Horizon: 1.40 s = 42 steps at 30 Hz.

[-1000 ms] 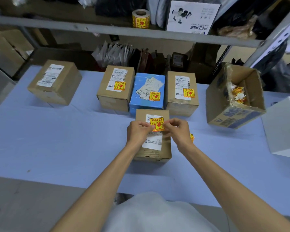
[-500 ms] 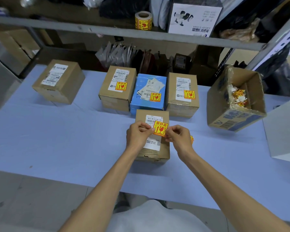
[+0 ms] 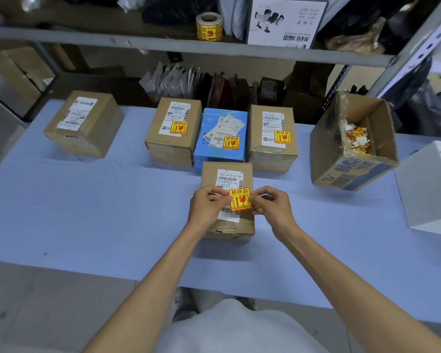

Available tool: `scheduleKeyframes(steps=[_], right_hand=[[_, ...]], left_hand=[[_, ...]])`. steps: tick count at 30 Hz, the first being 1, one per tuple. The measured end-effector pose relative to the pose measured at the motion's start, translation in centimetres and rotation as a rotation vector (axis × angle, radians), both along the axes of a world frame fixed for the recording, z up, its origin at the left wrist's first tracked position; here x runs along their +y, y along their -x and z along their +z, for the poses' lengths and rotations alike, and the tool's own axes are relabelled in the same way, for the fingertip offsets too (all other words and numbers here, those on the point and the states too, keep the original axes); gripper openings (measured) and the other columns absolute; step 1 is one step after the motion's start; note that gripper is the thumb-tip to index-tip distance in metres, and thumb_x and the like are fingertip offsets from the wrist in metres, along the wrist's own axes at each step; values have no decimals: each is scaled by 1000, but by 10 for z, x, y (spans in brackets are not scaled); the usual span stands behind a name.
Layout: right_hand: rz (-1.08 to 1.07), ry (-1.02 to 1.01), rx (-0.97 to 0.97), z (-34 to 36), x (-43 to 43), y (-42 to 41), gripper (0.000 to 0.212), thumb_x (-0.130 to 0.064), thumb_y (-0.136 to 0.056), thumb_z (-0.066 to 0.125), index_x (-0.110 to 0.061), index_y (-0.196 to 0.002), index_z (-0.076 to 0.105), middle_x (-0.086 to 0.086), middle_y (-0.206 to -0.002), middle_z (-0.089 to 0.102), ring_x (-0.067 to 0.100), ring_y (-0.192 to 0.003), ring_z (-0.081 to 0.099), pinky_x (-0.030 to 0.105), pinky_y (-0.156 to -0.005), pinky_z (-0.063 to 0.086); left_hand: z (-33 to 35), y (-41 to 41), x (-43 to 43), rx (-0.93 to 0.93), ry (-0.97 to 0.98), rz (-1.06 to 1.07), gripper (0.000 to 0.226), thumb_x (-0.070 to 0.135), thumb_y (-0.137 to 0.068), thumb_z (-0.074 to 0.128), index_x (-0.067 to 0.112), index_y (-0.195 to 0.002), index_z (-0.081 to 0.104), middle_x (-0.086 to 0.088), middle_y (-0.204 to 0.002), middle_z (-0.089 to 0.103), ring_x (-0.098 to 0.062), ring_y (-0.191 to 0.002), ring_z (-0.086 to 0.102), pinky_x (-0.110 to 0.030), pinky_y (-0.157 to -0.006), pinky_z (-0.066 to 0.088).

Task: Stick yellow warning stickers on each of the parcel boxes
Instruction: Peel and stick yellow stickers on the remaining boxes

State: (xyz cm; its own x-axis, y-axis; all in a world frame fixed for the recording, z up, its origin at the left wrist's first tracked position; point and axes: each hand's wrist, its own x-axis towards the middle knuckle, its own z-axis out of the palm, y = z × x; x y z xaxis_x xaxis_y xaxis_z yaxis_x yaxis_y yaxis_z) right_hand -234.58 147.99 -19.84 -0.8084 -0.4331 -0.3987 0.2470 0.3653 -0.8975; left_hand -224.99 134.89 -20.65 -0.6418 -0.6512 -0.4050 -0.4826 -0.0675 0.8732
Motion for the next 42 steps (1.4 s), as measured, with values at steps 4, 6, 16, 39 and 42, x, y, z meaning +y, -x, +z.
scheduleKeyframes(steps=[4, 6, 16, 39, 42], right_hand=[[-17, -65, 82, -5, 1, -6, 9, -2, -84, 65, -8, -79, 67, 9, -75, 69, 18, -67, 65, 32, -64, 59], [-24, -104, 124, -9, 1, -7, 7, -3, -83, 66, -9, -80, 68, 9, -77, 70, 21, -71, 68, 35, -67, 60], [-21, -120, 172, -14, 9, -12, 36, -4, -76, 70, -11, -103, 47, 11, -73, 70, 19, -74, 69, 37, -69, 58], [72, -224, 236, -21, -2, -3, 14, 0, -74, 68, -8, -70, 57, 14, -72, 68, 23, -66, 65, 26, -56, 52], [82, -246, 251, -20, -3, -2, 12, 0, -73, 68, -7, -72, 58, 13, -72, 67, 27, -69, 67, 37, -63, 56]], left_hand=[[-1, 0, 0, -35, 46, 0, 22, 20, -79, 76, 16, -88, 56, -5, -93, 71, -15, -86, 67, -21, -64, 49], [-2, 1, 0, -60, 69, -7, 28, 22, -79, 77, 16, -91, 52, -2, -93, 68, -14, -87, 65, -22, -66, 50], [-4, 1, 5, -128, 160, -22, 35, 23, -79, 76, 15, -96, 47, -1, -90, 67, -13, -88, 60, -21, -60, 43], [-12, 5, 4, -190, 261, -39, 38, 25, -75, 79, 17, -90, 45, -8, -98, 69, -21, -90, 65, -22, -58, 43], [-13, 6, 4, -204, 294, -61, 38, 26, -74, 79, 17, -89, 44, -8, -98, 69, -22, -91, 64, -21, -54, 39]])
